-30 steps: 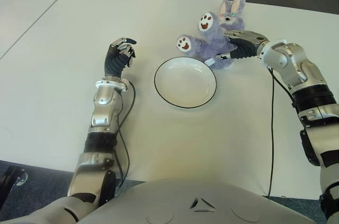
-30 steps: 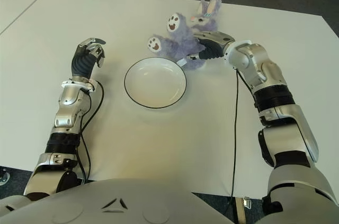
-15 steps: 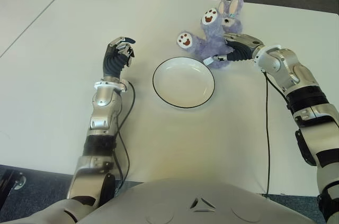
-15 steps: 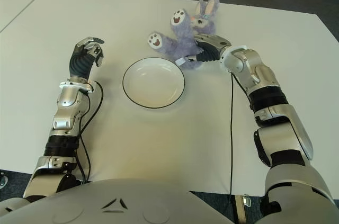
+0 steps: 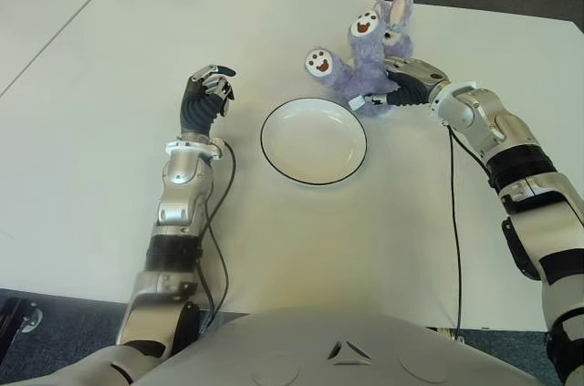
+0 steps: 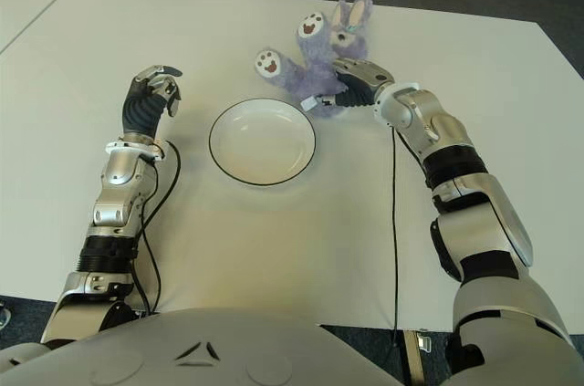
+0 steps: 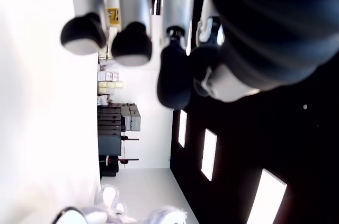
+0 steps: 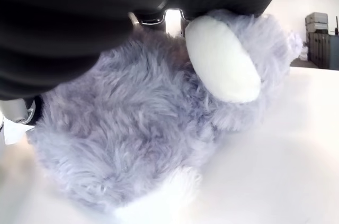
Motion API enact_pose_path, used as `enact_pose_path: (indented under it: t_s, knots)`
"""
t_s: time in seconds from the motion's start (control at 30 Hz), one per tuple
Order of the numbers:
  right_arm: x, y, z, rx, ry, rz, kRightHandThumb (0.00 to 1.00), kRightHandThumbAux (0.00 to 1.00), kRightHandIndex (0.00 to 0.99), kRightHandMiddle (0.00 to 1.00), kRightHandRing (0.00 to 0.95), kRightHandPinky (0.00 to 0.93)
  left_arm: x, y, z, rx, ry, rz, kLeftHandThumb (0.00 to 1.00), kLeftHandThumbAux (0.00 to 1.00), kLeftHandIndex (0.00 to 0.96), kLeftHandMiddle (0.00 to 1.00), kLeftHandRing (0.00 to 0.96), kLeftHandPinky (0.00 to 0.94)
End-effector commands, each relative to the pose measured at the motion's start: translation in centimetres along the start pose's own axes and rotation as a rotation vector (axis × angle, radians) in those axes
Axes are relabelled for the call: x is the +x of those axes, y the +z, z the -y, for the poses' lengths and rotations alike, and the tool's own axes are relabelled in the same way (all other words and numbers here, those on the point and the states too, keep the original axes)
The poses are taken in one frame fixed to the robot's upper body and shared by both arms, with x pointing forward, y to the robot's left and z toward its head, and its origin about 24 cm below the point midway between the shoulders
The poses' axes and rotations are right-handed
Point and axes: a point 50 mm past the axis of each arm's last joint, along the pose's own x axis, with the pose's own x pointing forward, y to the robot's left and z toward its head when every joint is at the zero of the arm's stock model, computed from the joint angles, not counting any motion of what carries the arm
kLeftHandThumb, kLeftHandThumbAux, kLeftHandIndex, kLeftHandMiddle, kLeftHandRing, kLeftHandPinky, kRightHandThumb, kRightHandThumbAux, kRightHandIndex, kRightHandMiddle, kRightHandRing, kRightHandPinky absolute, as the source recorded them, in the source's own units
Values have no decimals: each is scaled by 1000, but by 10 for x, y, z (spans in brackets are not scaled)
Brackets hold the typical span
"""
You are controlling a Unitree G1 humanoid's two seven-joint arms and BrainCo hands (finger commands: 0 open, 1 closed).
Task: Put the doll into the plate.
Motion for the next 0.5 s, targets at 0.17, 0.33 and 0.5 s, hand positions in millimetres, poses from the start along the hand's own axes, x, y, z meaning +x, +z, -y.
enact_pose_path:
  t_s: [0.17, 0.33, 0.5]
  knots:
    - [-8, -6, -64, -18, 197, -47, 415, 265, 0, 0, 0, 12, -21, -30, 4, -40, 35, -132, 712, 703, 444, 845, 852, 855]
    - [-7, -7, -65, 5, 144, -62, 440, 291, 0, 0, 0, 49, -21, -30, 5, -42, 36, -131, 712, 704, 444, 847, 853, 859]
    - [-6, -6, -72, -3, 49, -77, 509, 371, 0, 0, 95, 275, -21, -30, 5, -40, 40, -130, 712, 703, 444, 848, 856, 863]
